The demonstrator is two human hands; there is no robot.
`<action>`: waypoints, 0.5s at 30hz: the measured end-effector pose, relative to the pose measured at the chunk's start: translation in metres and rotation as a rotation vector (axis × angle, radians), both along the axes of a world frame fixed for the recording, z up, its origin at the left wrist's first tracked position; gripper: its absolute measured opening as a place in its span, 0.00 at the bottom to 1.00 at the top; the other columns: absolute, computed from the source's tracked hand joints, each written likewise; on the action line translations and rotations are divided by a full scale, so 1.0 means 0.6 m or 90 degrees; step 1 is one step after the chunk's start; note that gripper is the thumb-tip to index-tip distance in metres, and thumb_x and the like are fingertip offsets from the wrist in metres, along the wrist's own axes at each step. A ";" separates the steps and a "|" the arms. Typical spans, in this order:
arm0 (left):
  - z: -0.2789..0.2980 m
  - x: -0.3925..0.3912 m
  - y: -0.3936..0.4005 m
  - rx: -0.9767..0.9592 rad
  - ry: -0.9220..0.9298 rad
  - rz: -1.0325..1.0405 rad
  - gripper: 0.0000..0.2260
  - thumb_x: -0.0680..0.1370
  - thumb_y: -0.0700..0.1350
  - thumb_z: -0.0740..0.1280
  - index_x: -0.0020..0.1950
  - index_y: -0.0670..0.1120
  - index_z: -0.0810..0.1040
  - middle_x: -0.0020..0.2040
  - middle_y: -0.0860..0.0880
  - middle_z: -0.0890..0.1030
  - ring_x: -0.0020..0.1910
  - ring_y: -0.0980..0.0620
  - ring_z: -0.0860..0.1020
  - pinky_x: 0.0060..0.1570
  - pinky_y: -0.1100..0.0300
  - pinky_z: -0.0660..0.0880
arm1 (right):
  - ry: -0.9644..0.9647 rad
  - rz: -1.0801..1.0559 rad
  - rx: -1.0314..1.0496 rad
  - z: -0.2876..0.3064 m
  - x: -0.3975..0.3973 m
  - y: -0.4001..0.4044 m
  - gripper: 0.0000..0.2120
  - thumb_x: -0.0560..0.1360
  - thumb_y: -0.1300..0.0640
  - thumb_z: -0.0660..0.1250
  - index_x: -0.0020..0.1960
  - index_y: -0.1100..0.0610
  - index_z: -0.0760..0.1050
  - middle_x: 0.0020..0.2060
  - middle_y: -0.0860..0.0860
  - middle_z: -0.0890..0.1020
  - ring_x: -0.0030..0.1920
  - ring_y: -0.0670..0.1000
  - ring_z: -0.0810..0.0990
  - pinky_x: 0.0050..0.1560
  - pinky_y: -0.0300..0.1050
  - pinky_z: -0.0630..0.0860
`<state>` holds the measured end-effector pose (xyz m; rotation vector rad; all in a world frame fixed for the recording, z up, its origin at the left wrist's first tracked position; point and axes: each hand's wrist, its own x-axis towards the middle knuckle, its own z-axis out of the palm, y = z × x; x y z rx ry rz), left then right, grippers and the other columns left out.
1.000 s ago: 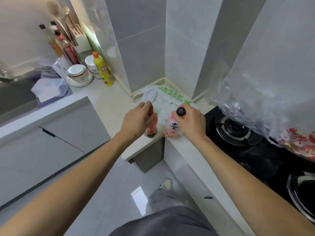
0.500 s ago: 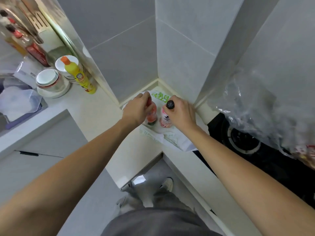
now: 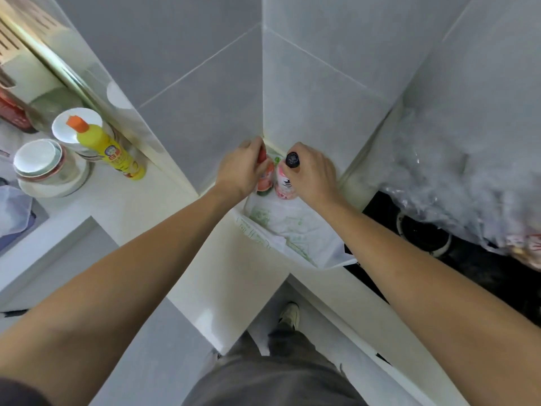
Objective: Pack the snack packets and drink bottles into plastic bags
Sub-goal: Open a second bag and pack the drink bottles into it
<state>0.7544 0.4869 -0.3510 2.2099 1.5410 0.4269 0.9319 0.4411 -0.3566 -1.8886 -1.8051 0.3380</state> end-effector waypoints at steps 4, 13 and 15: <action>-0.003 -0.002 0.037 -0.008 -0.003 -0.026 0.10 0.82 0.51 0.65 0.51 0.45 0.69 0.48 0.44 0.76 0.42 0.39 0.75 0.40 0.48 0.73 | -0.041 -0.010 0.019 -0.007 -0.002 0.026 0.13 0.77 0.48 0.72 0.48 0.56 0.73 0.40 0.51 0.80 0.40 0.56 0.78 0.37 0.51 0.73; -0.009 -0.004 0.085 0.009 0.000 -0.071 0.10 0.82 0.50 0.65 0.53 0.43 0.70 0.50 0.43 0.77 0.43 0.38 0.75 0.41 0.49 0.70 | -0.001 -0.038 0.043 -0.026 -0.006 0.049 0.11 0.77 0.48 0.70 0.49 0.56 0.74 0.42 0.50 0.80 0.42 0.55 0.78 0.42 0.53 0.75; -0.006 -0.003 0.094 0.010 0.010 -0.080 0.11 0.82 0.50 0.65 0.52 0.43 0.69 0.49 0.43 0.77 0.42 0.39 0.74 0.40 0.50 0.67 | -0.004 -0.040 0.027 -0.031 -0.008 0.053 0.12 0.77 0.48 0.71 0.49 0.56 0.74 0.42 0.51 0.80 0.42 0.55 0.78 0.42 0.53 0.76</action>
